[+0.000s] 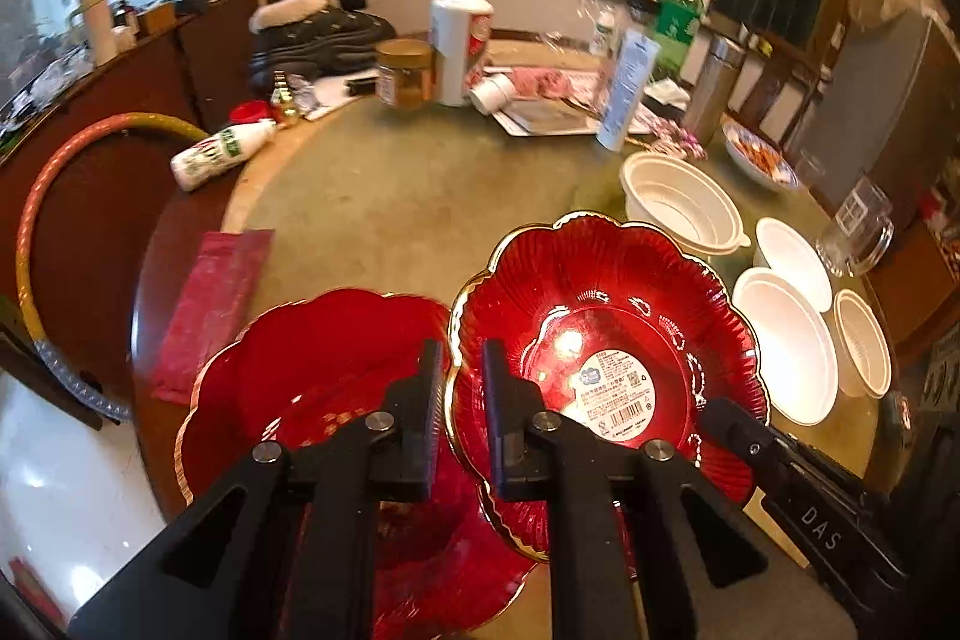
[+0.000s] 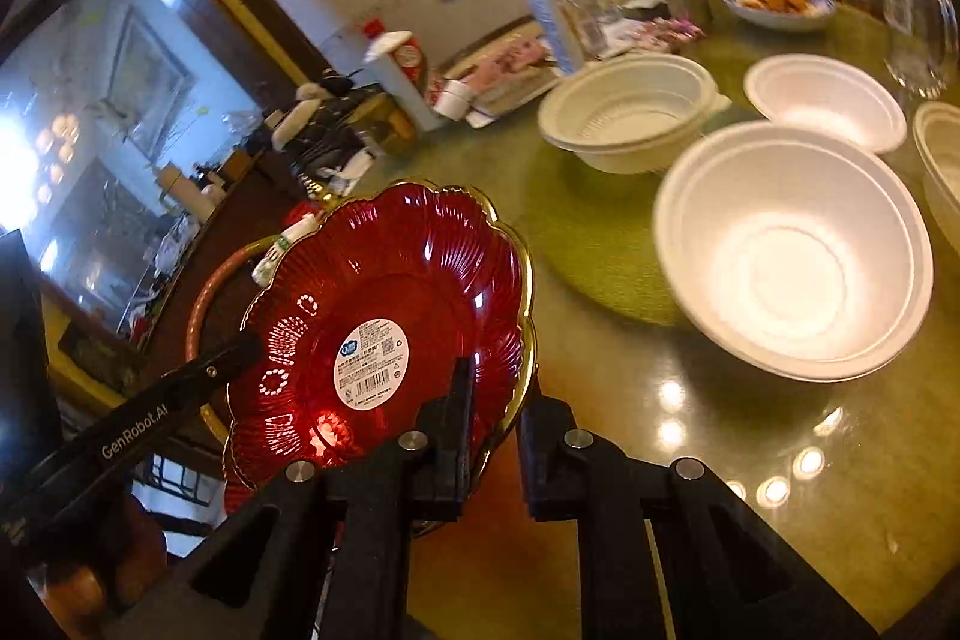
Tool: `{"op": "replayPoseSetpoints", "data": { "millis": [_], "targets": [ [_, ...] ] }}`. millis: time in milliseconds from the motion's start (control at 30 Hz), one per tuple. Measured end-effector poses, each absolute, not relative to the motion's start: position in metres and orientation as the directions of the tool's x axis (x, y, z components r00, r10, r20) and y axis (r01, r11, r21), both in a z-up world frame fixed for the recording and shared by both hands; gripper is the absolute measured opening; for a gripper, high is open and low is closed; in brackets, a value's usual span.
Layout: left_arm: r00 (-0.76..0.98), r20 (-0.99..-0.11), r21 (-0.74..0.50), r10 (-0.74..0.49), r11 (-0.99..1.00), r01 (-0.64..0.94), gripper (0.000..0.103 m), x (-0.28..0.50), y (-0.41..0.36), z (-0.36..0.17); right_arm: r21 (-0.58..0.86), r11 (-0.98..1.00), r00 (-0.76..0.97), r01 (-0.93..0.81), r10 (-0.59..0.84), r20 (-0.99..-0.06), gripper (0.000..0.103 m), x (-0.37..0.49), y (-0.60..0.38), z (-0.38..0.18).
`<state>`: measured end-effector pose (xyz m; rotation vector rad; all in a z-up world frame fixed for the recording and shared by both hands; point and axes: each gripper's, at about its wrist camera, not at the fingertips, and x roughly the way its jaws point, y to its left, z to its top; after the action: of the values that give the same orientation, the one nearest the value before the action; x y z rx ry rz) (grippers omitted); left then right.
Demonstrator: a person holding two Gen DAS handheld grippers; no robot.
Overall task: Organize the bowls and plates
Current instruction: 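Grasp the rim of the small red sticker plate with the left gripper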
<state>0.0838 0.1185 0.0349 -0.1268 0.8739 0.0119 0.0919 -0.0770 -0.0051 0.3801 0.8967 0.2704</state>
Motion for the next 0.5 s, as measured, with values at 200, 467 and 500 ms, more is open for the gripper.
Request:
{"op": "replayPoseSetpoints", "data": {
  "millis": [200,467,500],
  "targets": [
    [0.672,-0.741,-0.136,-0.012,0.982,-0.133,0.010,0.056,0.147,0.036,0.386,0.911,0.595,-0.142,0.390,-0.702,0.013,0.081,-0.046,0.003],
    [0.696,-0.718,-0.166,0.027,0.964,-0.208,0.010,0.027,0.182,0.035,0.352,0.909,0.578,-0.224,0.414,-0.703,0.013,0.068,-0.005,0.010],
    [0.697,-0.716,-0.168,0.032,0.962,-0.216,0.010,0.024,0.185,0.035,0.348,0.908,0.577,-0.233,0.417,-0.703,0.013,0.067,-0.001,0.011]
  ]
}}
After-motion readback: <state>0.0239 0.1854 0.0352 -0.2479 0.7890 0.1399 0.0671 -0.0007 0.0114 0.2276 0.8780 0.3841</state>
